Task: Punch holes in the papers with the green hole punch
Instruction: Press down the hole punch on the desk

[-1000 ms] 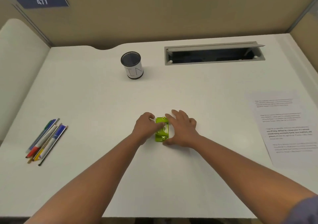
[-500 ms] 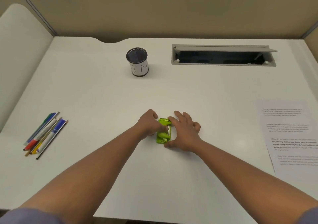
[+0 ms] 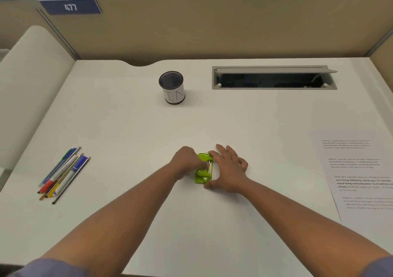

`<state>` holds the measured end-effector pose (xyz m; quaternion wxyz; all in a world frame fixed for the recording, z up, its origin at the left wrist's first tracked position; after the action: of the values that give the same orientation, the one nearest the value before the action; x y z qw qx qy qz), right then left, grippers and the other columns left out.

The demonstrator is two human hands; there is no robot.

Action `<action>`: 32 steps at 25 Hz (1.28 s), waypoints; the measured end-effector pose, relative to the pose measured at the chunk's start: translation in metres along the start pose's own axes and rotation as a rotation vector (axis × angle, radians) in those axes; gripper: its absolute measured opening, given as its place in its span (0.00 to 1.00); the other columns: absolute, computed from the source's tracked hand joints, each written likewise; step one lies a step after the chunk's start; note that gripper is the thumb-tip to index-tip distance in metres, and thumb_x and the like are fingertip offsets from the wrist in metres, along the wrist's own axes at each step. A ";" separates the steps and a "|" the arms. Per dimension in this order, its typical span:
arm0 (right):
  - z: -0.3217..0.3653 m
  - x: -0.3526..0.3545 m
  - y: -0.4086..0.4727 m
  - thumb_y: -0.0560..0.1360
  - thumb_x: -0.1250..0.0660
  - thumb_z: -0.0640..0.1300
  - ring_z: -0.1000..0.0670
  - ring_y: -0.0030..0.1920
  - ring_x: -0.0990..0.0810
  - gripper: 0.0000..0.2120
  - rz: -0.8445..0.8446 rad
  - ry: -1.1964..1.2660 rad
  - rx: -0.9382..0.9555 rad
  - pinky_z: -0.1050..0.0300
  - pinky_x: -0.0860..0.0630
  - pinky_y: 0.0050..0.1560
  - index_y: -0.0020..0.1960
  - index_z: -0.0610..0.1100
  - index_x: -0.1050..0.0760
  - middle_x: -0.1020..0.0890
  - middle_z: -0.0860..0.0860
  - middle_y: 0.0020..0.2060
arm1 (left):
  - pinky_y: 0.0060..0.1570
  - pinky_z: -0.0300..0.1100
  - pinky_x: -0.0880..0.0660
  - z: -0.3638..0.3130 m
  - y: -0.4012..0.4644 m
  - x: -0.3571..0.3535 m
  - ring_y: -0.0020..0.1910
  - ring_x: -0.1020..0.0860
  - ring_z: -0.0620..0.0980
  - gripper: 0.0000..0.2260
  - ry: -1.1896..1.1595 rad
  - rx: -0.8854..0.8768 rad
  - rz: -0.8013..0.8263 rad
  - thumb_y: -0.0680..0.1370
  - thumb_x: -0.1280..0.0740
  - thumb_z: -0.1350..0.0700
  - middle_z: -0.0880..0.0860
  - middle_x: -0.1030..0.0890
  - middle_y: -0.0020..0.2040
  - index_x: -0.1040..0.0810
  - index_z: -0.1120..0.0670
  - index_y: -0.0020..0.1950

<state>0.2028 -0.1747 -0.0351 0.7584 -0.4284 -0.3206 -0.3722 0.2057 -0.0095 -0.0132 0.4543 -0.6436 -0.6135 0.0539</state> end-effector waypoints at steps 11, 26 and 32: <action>-0.001 0.003 -0.012 0.53 0.25 0.71 0.56 0.80 0.65 0.68 0.006 0.015 0.019 0.48 0.56 0.75 0.79 0.61 0.64 0.58 0.63 0.81 | 0.50 0.57 0.16 0.005 -0.010 0.053 0.39 0.21 0.57 0.17 -0.146 -0.016 -0.115 0.67 0.20 0.62 0.57 0.26 0.37 0.29 0.57 0.35; -0.002 0.000 -0.013 0.52 0.27 0.72 0.60 0.79 0.66 0.66 -0.009 0.024 0.015 0.55 0.58 0.70 0.79 0.64 0.62 0.58 0.66 0.80 | 0.49 0.59 0.17 0.059 -0.008 0.109 0.50 0.16 0.60 0.14 -0.061 0.002 -0.256 0.67 0.22 0.60 0.58 0.18 0.48 0.20 0.62 0.48; -0.003 0.000 -0.013 0.52 0.27 0.72 0.61 0.78 0.66 0.66 -0.017 0.039 0.022 0.55 0.58 0.71 0.79 0.65 0.61 0.58 0.67 0.80 | 0.50 0.59 0.17 0.067 -0.004 0.106 0.48 0.17 0.59 0.13 -0.132 0.008 -0.262 0.67 0.21 0.61 0.60 0.17 0.49 0.21 0.61 0.46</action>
<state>0.1923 -0.1820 -0.0310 0.7661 -0.4100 -0.3136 -0.3831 0.1862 0.1135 0.0020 0.4187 -0.5511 -0.7207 0.0389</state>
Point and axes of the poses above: each hand's wrist, its own y-axis towards the middle knuckle, its own x-axis out of the back of the hand, z = x × y, the point moved 6 cm from there along y, towards the middle knuckle
